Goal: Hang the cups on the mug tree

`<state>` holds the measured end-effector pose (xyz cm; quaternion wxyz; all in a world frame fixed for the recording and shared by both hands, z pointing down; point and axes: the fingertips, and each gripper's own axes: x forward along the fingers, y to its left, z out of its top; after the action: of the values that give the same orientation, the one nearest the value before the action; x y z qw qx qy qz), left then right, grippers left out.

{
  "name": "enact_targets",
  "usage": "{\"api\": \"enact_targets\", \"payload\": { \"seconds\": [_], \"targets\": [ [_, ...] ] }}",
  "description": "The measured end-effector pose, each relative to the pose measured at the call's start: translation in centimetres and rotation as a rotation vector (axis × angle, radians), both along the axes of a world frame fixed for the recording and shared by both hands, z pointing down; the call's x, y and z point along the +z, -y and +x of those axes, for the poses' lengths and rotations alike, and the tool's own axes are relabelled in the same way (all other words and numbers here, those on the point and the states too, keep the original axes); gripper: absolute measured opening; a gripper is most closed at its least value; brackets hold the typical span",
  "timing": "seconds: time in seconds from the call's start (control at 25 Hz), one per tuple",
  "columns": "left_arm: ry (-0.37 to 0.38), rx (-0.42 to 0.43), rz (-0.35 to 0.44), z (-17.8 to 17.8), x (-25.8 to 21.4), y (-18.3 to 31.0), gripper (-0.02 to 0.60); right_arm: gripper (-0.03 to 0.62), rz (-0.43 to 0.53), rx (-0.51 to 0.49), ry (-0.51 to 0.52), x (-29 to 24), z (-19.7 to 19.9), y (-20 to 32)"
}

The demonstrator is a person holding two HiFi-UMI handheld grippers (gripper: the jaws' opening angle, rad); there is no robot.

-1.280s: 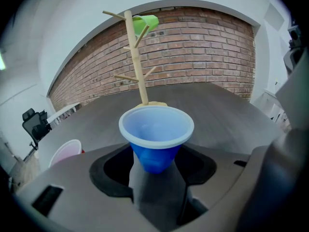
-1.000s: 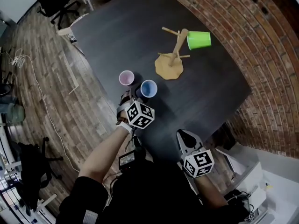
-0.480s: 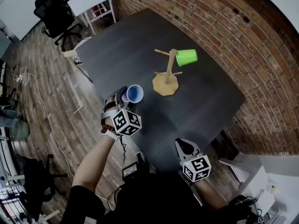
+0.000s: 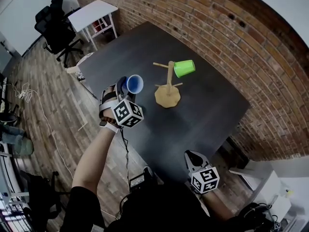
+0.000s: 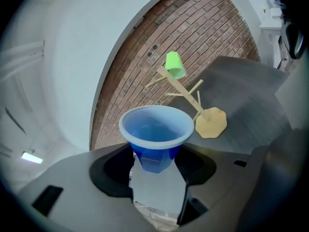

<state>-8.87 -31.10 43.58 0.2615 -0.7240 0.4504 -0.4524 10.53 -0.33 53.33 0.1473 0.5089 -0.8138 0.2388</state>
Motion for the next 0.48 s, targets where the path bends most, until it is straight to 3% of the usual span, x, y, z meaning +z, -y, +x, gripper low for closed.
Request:
{"api": "enact_targets", "payload": {
  "seconds": [0.32, 0.48],
  "targets": [
    [0.120, 0.036, 0.049, 2.2, -1.7, 3.6, 0.273, 0.040, 0.003, 0.067, 0.019, -0.6, 1.5, -1.4],
    [0.231, 0.059, 0.086, 3.6, -2.1, 5.4, 0.272, 0.040, -0.013, 0.091, 0.015, -0.2, 1.8, -2.0]
  ]
}}
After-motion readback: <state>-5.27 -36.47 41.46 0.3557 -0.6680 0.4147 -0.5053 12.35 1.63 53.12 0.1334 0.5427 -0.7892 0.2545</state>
